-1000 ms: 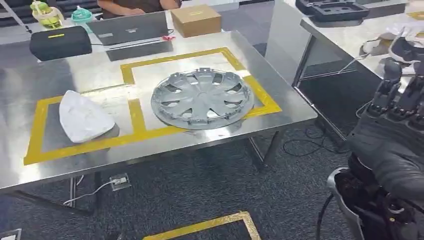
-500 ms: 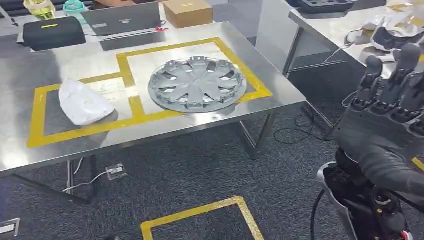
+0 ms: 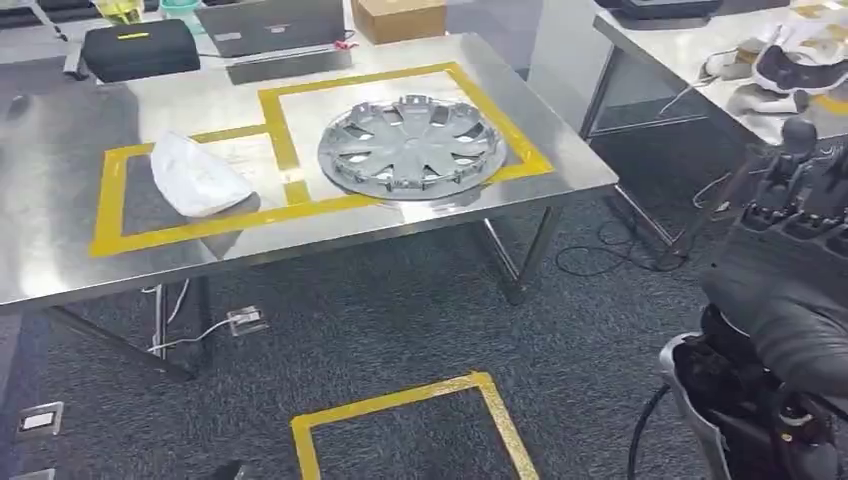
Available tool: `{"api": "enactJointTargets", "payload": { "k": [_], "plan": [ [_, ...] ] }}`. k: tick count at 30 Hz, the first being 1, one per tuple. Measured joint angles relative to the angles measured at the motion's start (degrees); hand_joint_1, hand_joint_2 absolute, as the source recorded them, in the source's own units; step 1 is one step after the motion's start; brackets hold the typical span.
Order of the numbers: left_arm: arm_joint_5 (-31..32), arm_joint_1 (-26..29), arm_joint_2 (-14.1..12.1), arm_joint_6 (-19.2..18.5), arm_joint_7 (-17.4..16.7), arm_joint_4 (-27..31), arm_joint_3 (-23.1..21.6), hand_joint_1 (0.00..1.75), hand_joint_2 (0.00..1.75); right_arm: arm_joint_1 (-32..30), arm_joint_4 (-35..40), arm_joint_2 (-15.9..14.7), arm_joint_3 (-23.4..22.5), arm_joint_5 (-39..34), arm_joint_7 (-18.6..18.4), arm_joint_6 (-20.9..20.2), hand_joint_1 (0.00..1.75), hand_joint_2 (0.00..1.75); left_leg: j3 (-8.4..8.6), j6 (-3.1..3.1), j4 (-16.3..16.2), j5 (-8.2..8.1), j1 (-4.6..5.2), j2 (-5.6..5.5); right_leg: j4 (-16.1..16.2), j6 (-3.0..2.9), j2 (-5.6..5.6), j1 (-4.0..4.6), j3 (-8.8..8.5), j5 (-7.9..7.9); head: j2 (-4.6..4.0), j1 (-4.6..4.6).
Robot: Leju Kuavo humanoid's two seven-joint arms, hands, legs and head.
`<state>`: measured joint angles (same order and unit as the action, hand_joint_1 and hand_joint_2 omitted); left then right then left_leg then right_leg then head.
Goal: Take the parts from the cabinet and place them on the table.
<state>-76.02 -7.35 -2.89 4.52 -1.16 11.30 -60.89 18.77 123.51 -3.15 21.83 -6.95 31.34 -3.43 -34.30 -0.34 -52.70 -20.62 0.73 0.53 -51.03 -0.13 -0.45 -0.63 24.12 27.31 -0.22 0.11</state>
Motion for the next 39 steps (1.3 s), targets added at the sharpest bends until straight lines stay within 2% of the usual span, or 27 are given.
{"api": "enactJointTargets", "payload": {
  "k": [2, 3, 4, 5, 7, 9, 10, 11, 14, 15, 16, 18, 19, 20, 21, 22, 24, 26, 27, 30, 31, 32, 33, 35, 36, 37, 39],
  "plan": [
    [0.0, 0.0, 0.1, 0.0, 0.0, 0.0, 0.0, 0.00, 0.00, -0.1, 0.0, 0.0, 0.0, 0.0, 0.0, 0.0, 0.00, 0.00, -2.82, -0.70, -6.6, -6.75, -0.36, -0.31, -0.1, -1.24, 0.01, 0.01, 1.82, -1.26, 0.00, -0.94],
    [0.0, 0.0, 0.1, 0.0, 0.0, 0.0, 0.0, 0.00, 0.00, -0.1, -0.1, 0.0, 0.0, 0.0, 0.0, 0.0, 0.00, 0.00, -4.48, -1.07, -11.7, -9.98, -0.71, -0.33, -0.2, -1.23, -0.03, 0.02, 2.64, -1.85, 0.00, -1.23],
    [0.0, 0.0, 0.1, 0.0, 0.0, 0.0, 0.0, 0.00, 0.00, -0.1, -0.1, 0.0, 0.0, 0.0, 0.0, 0.0, 0.00, 0.00, -5.70, -1.43, -16.2, -11.95, -1.01, -0.32, -0.3, -1.19, -0.07, 0.02, 3.45, -2.37, 0.00, -1.38],
    [-0.1, 0.0, 0.1, 0.0, 0.0, 0.0, 0.0, 0.00, 0.00, -0.1, -0.1, 0.0, 0.0, 0.0, 0.0, -0.1, 0.00, 0.00, -6.15, -1.79, -19.1, -12.32, -1.35, -0.31, -0.5, -1.13, -0.13, -0.03, 4.28, -2.84, 0.00, -1.44],
    [-0.2, 0.0, 0.1, 0.0, 0.0, 0.0, 0.0, 0.00, 0.00, -0.1, -0.2, 0.0, -0.1, 0.0, 0.0, -0.3, 0.00, 0.00, -3.82, -2.33, -17.7, -8.77, -1.98, -0.30, -0.9, -0.62, -0.13, -0.37, 6.08, -3.90, 0.00, -1.82],
    [-0.3, 0.0, 0.1, 0.0, 0.0, 0.0, 0.0, 0.00, 0.00, -0.1, -0.3, 0.0, -0.2, -0.1, 0.0, -0.7, 0.00, 0.00, 2.70, -2.92, -8.2, -4.85, -2.46, -0.30, -1.7, 0.15, 0.05, -0.88, 7.70, -4.70, 0.00, -2.01],
    [-0.4, -0.1, 0.2, 0.0, 0.0, 0.0, 0.0, 0.00, 0.00, -0.1, -0.3, 0.0, -0.3, -0.2, 0.1, -0.8, 0.00, 0.00, 6.45, -3.22, -2.6, -5.59, -2.89, -0.42, -2.1, 0.55, 0.15, -0.78, 8.21, -4.95, 0.00, -2.53],
    [-0.5, -0.2, 0.2, 0.0, 0.0, 0.0, 0.0, 0.00, 0.00, 0.0, -0.3, 0.0, -0.4, -0.3, 0.2, -0.9, 0.00, 0.00, 8.49, -2.94, 1.2, -6.77, -2.32, -0.92, -2.6, 0.90, 0.13, -0.62, 8.79, -5.15, 0.00, -3.11],
    [-0.8, -0.2, 0.2, 0.0, -0.1, 0.0, 0.0, 0.00, 0.00, -0.1, -0.4, 0.0, -0.4, -0.5, 0.2, -1.1, 0.00, 0.00, 7.45, -1.47, -0.1, -6.35, -1.95, -1.08, -2.4, 2.24, 0.18, -0.77, 8.70, -6.35, 0.00, -2.32],
    [-0.9, -0.2, 0.1, 0.1, -0.1, 0.0, 0.0, 0.00, 0.00, -0.1, -0.5, 0.0, -0.5, -0.6, 0.2, -1.1, 0.00, 0.00, 7.11, -0.52, 0.4, -5.73, -2.43, -0.86, -2.7, 2.57, 0.21, -1.01, 9.07, -5.92, 0.00, -1.93],
    [-0.9, -0.3, 0.1, 0.1, -0.1, 0.0, 0.0, 0.00, 0.00, -0.1, -0.5, 0.0, -0.7, -0.6, 0.2, -1.1, 0.00, 0.00, 6.49, 0.09, 0.3, -5.22, -2.19, -0.55, -4.4, 2.49, 0.24, -1.04, 9.99, -3.30, 0.00, -1.57],
    [-0.9, -0.3, 0.1, 0.2, -0.1, 0.0, 0.0, 0.00, 0.00, -0.1, -0.5, 0.0, -0.9, -0.6, 0.2, -1.1, 0.00, 0.00, 5.10, 1.07, 0.3, -4.12, -1.64, -0.36, -13.1, 2.38, 0.28, -1.05, 12.77, 4.06, 0.00, -0.24],
    [-0.9, -0.3, 0.0, 0.2, -0.1, 0.0, 0.0, 0.00, 0.00, -0.1, -0.5, 0.0, -0.9, -0.6, 0.2, -1.1, 0.00, 0.00, 4.35, 1.29, 0.3, -3.51, -1.31, -0.26, -18.1, 2.40, 0.28, -0.97, 13.78, 6.66, 0.00, 0.07],
    [-1.0, -0.3, 0.1, 0.2, -0.1, 0.0, 0.0, 0.00, 0.00, -0.1, -0.5, 0.0, -0.9, -0.6, 0.2, -1.1, 0.00, 0.00, 3.57, 1.40, 0.2, -2.91, -1.01, -0.24, -21.6, 2.40, 0.29, -0.90, 14.18, 7.51, 0.00, 0.24],
    [-0.9, -0.3, 0.1, 0.2, -0.1, 0.0, 0.0, 0.00, 0.00, -0.1, -0.5, 0.0, -0.9, -0.6, 0.2, -1.1, 0.00, 0.00, 2.79, 1.44, 0.2, -2.37, -0.72, -0.23, -23.1, 2.28, 0.29, -0.85, 13.81, 6.61, 0.00, 0.37],
    [-0.9, -0.3, 0.1, 0.2, -0.2, 0.0, 0.0, 0.00, 0.00, -0.2, -0.6, 0.0, -0.9, -0.6, 0.2, -1.1, 0.00, 0.00, 1.89, 1.40, 0.0, -1.76, -0.48, -0.23, -21.9, 2.00, 0.29, -0.83, 12.12, 4.01, 0.00, 0.54],
    [-1.0, -0.2, 0.0, 0.2, -0.1, 0.0, 0.0, 0.00, 0.00, -0.2, -0.6, 0.0, -0.9, -0.6, 0.2, -1.1, 0.00, 0.00, 0.36, 1.23, -0.4, -0.82, -0.21, -0.27, -13.1, 1.28, 0.29, -0.62, 5.85, -0.28, 0.00, 0.76],
    [-0.9, -0.2, 0.1, 0.2, -0.1, 0.0, 0.0, 0.00, 0.00, -0.1, -0.6, 0.0, -0.9, -0.6, 0.2, -1.1, 0.00, 0.00, -0.20, 0.75, -0.9, -0.07, 0.03, -0.31, -2.5, 0.75, 0.36, -0.09, -1.27, 2.58, 0.00, 1.05],
    [-0.9, -0.1, 0.0, 0.1, -0.1, 0.0, 0.0, 0.00, 0.00, -0.2, -0.5, 0.0, -0.9, -0.6, 0.3, -1.1, 0.00, 0.00, -0.11, 0.42, -0.7, 0.45, -0.08, -0.30, -1.6, 0.78, 0.32, 0.04, -1.74, 2.76, 0.00, 0.61],
    [-0.7, 0.0, 0.0, -0.2, -0.1, 0.0, 0.0, 0.00, 0.00, -0.2, -0.5, 0.0, -1.3, -0.7, 0.2, -1.1, 0.00, 0.00, -0.27, -0.61, -0.5, 1.76, -0.32, -0.38, -1.2, 0.01, 0.30, 0.31, -0.02, 1.42, 0.00, 0.57],
    [-0.5, 0.0, -0.2, -0.3, 0.0, 0.0, 0.0, 0.00, 0.00, 0.0, -0.5, 0.0, -1.5, -0.7, 0.2, -1.1, 0.00, 0.00, -0.86, -0.70, -1.6, 0.18, -0.65, -0.62, -1.0, -0.30, -0.54, -0.02, 0.73, 0.53, 0.00, 0.79],
    [-0.2, 0.0, -0.2, -0.5, 0.1, 0.0, 0.0, 0.00, 0.00, -0.3, -0.4, 0.0, -1.6, -0.7, 0.0, -1.1, 0.00, 0.00, -2.09, -0.83, -4.3, -3.98, -0.73, -0.61, -1.0, -1.06, -0.11, -0.05, 1.89, -0.35, 0.00, 0.31],
    [0.0, 0.0, -0.2, -0.7, 0.1, 0.0, 0.0, 0.00, 0.00, -0.7, -0.3, 0.0, -1.8, -0.7, 0.0, -1.0, 0.00, 0.00, -3.44, -1.04, -8.5, -8.25, -0.88, -0.57, -1.0, -1.11, -0.21, -0.05, 2.35, -1.17, 0.00, -0.29],
    [0.3, 0.0, -0.2, -0.7, 0.1, 0.0, 0.0, 0.00, 0.00, -1.3, -0.2, 0.0, -2.1, -0.7, -0.1, -0.9, 0.00, 0.00, -5.20, -1.58, -17.3, -13.31, -1.18, -0.57, -1.2, -1.07, -0.12, 0.03, 4.37, -2.84, 0.00, -0.70],
    [0.3, 0.0, -0.2, -0.7, 0.1, 0.0, 0.0, 0.00, 0.00, -1.5, -0.2, -0.1, -2.2, -0.7, -0.1, -0.9, 0.00, 0.00, -5.31, -1.74, -20.1, -13.15, -1.24, -0.57, -1.4, -0.97, -0.12, 0.04, 5.36, -3.48, 0.00, -0.90],
    [0.4, 0.0, -0.3, -0.7, 0.1, 0.0, 0.0, 0.00, 0.00, -1.9, -0.1, -0.1, -2.4, -0.6, -0.2, -0.8, 0.00, 0.00, -4.51, -1.87, -20.6, -11.27, -1.32, -0.56, -1.6, -0.87, -0.14, 0.04, 6.39, -4.09, 0.00, -1.16],
    [0.7, 0.0, -0.4, -0.7, 0.1, 0.0, -0.1, 0.00, 0.00, -2.3, 0.1, -0.3, -2.8, -0.5, -0.3, -0.5, 0.00, 0.00, 0.75, -1.81, -14.3, -6.30, -1.43, -0.56, -2.2, -0.49, -0.15, -0.04, 8.27, -5.06, 0.00, -1.53]
  ]
}}
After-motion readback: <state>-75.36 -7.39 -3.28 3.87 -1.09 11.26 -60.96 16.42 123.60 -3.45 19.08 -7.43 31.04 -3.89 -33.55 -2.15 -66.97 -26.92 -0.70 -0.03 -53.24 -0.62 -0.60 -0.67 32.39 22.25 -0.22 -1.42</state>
